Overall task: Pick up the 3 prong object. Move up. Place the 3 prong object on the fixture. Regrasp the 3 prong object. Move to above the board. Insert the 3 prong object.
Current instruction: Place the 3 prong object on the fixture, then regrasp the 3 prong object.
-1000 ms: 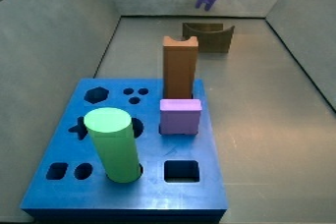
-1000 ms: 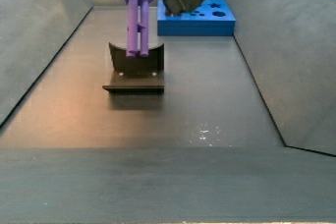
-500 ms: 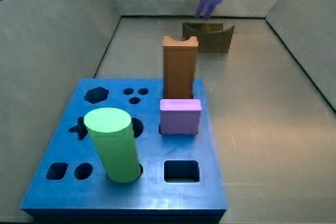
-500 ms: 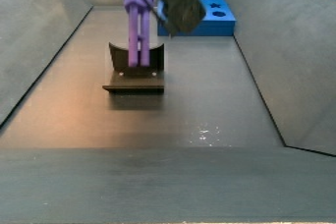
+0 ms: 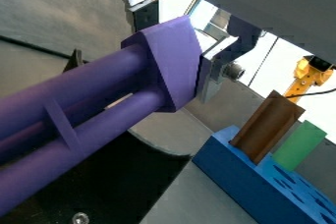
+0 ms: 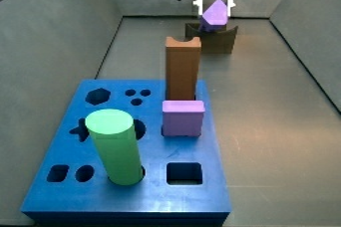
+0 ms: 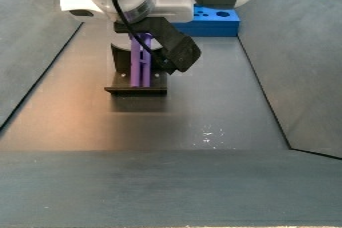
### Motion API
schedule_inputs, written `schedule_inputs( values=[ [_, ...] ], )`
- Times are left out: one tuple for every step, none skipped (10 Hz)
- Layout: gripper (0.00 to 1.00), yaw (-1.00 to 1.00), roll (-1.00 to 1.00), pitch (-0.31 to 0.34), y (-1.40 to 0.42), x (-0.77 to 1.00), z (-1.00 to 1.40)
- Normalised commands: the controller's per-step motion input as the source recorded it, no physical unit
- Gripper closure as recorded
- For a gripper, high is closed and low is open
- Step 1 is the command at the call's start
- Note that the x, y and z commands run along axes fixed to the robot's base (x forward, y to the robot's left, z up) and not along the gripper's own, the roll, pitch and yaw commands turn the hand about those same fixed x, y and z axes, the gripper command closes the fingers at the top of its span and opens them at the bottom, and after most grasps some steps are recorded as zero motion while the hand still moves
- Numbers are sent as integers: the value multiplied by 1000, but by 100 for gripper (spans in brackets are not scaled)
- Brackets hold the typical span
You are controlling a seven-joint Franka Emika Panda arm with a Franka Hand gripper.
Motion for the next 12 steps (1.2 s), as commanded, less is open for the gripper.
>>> schedule_inputs(
  values=[
    [100,-25,13,-43,98,55,-417],
    [100,-22,16,-44,105,44,-406],
    [100,-20,15,-44,104,43,-407],
    [100,-17,15,-43,102,41,-409],
    [100,-16,15,-42,101,40,-409],
    [100,-15,15,-42,101,40,-410],
    [100,-14,15,-42,101,40,-410],
    [0,0,0,0,0,0,0],
    [0,12,28,-13,0,0,1000],
    [0,15,33,-10,3,-4,1000],
    [0,21,32,-12,4,-13,1000],
    [0,25,24,-14,5,-26,1000]
  ],
)
